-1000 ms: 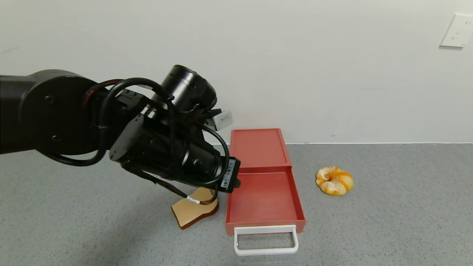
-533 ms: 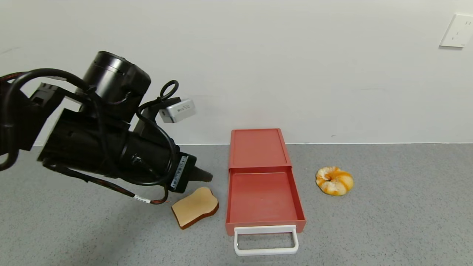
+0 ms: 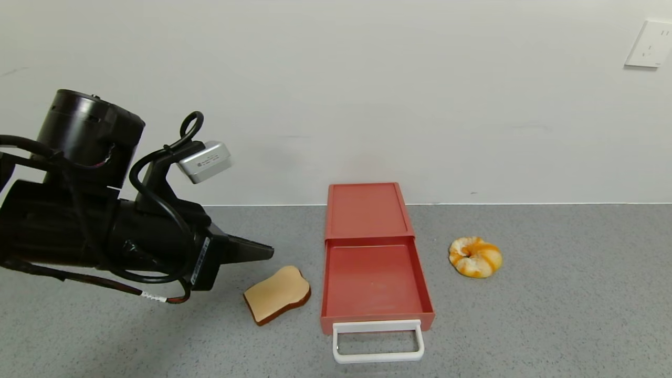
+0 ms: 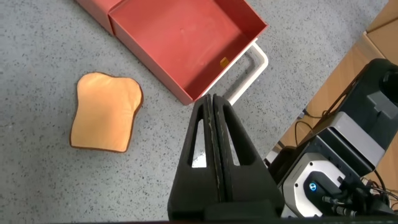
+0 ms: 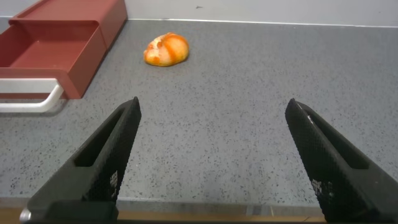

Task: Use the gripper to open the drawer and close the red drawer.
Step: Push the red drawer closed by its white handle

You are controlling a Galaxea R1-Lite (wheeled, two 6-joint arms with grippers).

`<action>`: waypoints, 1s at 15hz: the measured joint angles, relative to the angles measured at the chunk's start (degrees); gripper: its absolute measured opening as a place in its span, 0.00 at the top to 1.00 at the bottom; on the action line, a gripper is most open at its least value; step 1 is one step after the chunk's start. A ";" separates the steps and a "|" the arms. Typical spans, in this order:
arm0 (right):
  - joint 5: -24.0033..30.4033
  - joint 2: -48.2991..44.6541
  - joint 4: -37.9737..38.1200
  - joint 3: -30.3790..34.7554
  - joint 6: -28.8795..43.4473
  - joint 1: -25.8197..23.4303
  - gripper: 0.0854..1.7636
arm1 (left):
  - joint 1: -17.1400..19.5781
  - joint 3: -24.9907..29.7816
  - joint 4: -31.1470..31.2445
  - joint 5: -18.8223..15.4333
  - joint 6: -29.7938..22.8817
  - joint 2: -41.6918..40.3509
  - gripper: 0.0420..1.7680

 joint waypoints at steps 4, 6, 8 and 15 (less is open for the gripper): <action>0.00 0.00 0.02 0.00 -0.02 0.00 0.03 | 0.27 0.85 -0.11 -0.02 0.00 -0.63 0.96; -0.01 0.00 0.02 0.00 0.00 0.00 0.03 | 0.27 1.05 -0.06 -0.02 0.00 -0.79 0.96; 0.00 0.00 0.00 0.00 0.00 0.00 0.03 | 0.27 1.10 -0.04 -0.02 0.00 -0.89 0.96; 0.00 0.00 0.00 0.00 0.00 0.00 0.03 | -3.90 -0.69 -0.17 1.22 -5.18 0.28 0.96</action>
